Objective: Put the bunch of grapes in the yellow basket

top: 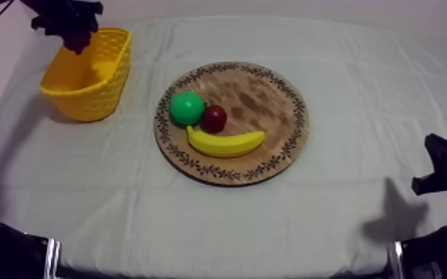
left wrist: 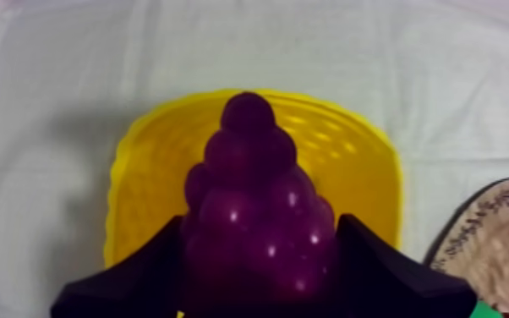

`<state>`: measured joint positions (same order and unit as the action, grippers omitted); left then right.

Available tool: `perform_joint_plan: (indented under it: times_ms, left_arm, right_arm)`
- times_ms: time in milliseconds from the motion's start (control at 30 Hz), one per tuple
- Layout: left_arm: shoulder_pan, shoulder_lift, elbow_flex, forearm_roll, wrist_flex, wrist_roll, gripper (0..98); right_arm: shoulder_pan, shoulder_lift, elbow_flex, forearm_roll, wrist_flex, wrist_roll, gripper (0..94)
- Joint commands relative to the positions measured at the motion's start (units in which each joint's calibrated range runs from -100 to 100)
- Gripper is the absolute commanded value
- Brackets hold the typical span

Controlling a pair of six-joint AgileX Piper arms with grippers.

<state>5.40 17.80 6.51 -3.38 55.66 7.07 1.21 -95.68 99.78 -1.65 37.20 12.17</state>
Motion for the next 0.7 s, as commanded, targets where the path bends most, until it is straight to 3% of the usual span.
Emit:
perform_joint_plan:
  times_ms: [0, 533, 667]
  left_arm:
    - [-0.34, 0.65, 0.49, -0.05, -0.78, -0.54, 46.2]
    - [-1.01, 1.46, 6.92, 0.25, -5.08, -1.14, 48.1]
    - [-0.81, 0.8, 7.12, 0.8, -4.43, -3.06, 62.3]
  right_arm:
    - [0.01, 0.0, -0.01, 0.02, -0.02, 0.01, 0.5]
    - [0.01, 0.0, -0.01, 0.02, -0.02, 0.01, 0.5]
    - [0.01, 0.0, -0.01, 0.02, -0.02, 0.01, 0.5]
